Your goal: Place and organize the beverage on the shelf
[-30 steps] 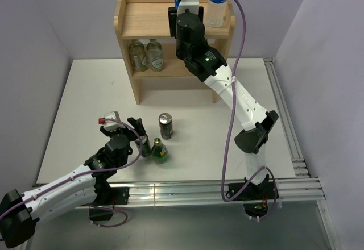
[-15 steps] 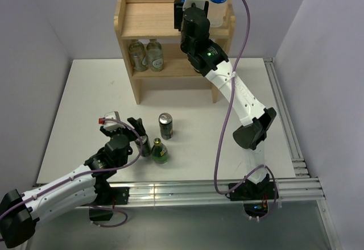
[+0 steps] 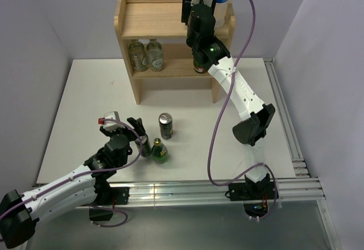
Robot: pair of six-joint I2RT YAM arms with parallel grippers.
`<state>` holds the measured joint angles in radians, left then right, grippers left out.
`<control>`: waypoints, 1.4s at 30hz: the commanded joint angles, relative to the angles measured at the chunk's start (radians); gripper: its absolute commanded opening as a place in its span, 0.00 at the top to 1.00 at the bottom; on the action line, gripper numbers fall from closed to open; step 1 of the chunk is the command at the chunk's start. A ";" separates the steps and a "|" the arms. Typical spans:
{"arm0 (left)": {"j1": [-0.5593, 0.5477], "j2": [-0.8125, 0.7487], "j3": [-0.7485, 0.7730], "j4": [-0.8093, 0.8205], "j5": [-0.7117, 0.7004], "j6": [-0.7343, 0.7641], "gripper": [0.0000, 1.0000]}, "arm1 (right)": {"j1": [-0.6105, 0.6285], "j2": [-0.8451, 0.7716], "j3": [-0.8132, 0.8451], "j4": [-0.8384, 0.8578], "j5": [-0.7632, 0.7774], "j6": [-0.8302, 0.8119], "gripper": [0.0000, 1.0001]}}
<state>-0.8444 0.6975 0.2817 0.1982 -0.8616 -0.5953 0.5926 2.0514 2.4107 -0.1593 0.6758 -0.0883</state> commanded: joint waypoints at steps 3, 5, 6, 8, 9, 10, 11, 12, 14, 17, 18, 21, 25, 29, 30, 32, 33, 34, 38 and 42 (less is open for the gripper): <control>0.005 -0.007 0.002 0.024 0.001 0.002 0.06 | -0.014 -0.028 0.041 0.115 0.002 0.012 0.99; 0.005 -0.010 0.001 0.024 0.001 0.002 0.06 | -0.014 -0.030 0.030 0.106 -0.001 0.016 0.91; 0.004 -0.013 0.002 0.023 0.001 0.002 0.06 | -0.013 -0.033 0.025 0.103 -0.008 0.021 0.84; 0.005 -0.015 0.001 0.024 0.001 0.000 0.06 | -0.011 -0.039 0.012 0.098 -0.012 0.021 0.46; 0.005 -0.015 -0.001 0.024 0.001 0.000 0.06 | -0.008 -0.040 0.007 0.099 -0.005 0.016 0.34; 0.004 -0.015 0.001 0.023 -0.001 0.000 0.06 | -0.005 -0.042 0.001 0.099 -0.004 0.016 0.09; 0.005 -0.016 -0.001 0.023 0.001 0.000 0.06 | -0.005 -0.046 -0.010 0.099 -0.001 0.016 0.00; 0.005 -0.018 -0.003 0.024 -0.001 0.000 0.06 | -0.004 -0.050 -0.016 0.101 0.005 0.016 0.00; 0.005 -0.016 -0.003 0.024 -0.001 0.000 0.06 | 0.001 -0.059 -0.033 0.102 0.004 0.018 0.00; 0.004 -0.015 -0.001 0.024 -0.001 0.000 0.06 | 0.009 -0.072 -0.053 0.107 0.016 0.015 0.00; 0.005 -0.015 -0.001 0.024 -0.002 0.000 0.06 | 0.013 -0.077 -0.061 0.112 0.018 0.012 0.00; 0.005 -0.016 -0.001 0.023 -0.002 0.002 0.06 | 0.022 -0.100 -0.099 0.124 0.028 0.010 0.00; 0.005 -0.015 -0.001 0.024 -0.004 0.002 0.06 | 0.033 -0.141 -0.163 0.130 0.042 0.013 0.00; 0.004 -0.013 0.001 0.023 -0.002 0.002 0.06 | 0.055 -0.191 -0.246 0.156 0.070 0.003 0.00; 0.005 -0.013 0.001 0.024 -0.002 0.000 0.06 | 0.059 -0.201 -0.265 0.156 0.074 -0.002 0.00; 0.005 -0.016 -0.003 0.023 -0.002 0.002 0.06 | 0.071 -0.235 -0.314 0.187 0.079 -0.001 0.00; 0.005 -0.018 -0.001 0.024 -0.002 0.002 0.06 | 0.075 -0.244 -0.329 0.187 0.082 0.001 0.00; 0.005 -0.018 -0.001 0.023 -0.004 0.002 0.06 | 0.079 -0.263 -0.355 0.182 0.085 0.007 0.00; 0.004 -0.012 0.002 0.021 -0.005 0.000 0.06 | 0.098 -0.327 -0.452 0.202 0.106 0.025 0.00; 0.004 -0.015 0.002 0.017 -0.005 -0.001 0.06 | 0.128 -0.422 -0.585 0.241 0.134 0.027 0.00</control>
<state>-0.8448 0.6907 0.2813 0.1982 -0.8616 -0.5953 0.6979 1.7267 1.8881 0.0055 0.7666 -0.0689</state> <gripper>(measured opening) 0.939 0.997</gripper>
